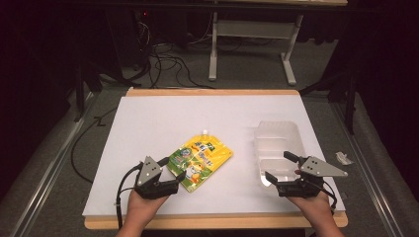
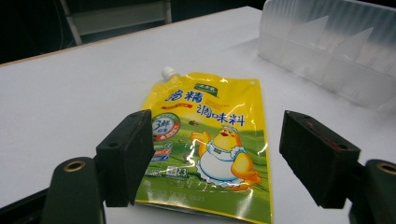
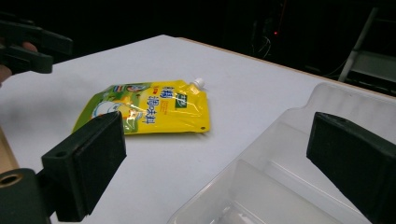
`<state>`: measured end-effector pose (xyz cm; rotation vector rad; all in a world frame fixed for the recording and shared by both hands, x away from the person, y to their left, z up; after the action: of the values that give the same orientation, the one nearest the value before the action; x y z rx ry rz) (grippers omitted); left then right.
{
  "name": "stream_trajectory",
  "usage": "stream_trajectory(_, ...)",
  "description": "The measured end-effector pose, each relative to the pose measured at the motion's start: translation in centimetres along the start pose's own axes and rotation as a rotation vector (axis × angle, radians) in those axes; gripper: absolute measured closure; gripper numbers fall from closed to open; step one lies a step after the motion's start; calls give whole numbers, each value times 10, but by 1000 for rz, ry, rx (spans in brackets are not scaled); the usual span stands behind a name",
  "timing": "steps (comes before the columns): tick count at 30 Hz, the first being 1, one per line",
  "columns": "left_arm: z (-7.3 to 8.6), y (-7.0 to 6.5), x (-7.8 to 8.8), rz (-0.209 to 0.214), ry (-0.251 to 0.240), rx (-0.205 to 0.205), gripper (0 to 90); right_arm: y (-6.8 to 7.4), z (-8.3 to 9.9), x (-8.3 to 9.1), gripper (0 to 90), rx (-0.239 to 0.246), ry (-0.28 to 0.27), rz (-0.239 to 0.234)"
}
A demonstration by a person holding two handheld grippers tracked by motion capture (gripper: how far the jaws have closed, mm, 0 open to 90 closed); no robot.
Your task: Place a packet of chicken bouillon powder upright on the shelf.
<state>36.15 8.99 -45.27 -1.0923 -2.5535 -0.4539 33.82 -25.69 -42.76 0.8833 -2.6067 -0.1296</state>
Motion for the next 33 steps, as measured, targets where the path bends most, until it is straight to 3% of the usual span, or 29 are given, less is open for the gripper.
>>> stream_trajectory(8, 0, -1, -1, 7, 2, 15, 266, -4, -2, 7, 26, -19, -6, 9)
stream_trajectory(33, 1, 1, -1, 33, 2, 41, 274, -5, -1, 8, 34, -18, -3, 17)
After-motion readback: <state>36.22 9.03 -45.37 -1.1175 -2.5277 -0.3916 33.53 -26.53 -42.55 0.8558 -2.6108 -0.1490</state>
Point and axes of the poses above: each handheld gripper's, and its own axes: x roughly backward along the jaws, z roughly out of its underside, y roughly to its left, the point moved 7 cm from there along -x, roughly forward along the jaws, and after that the axes turned 12 degrees about -x, right-handed, at the moved point
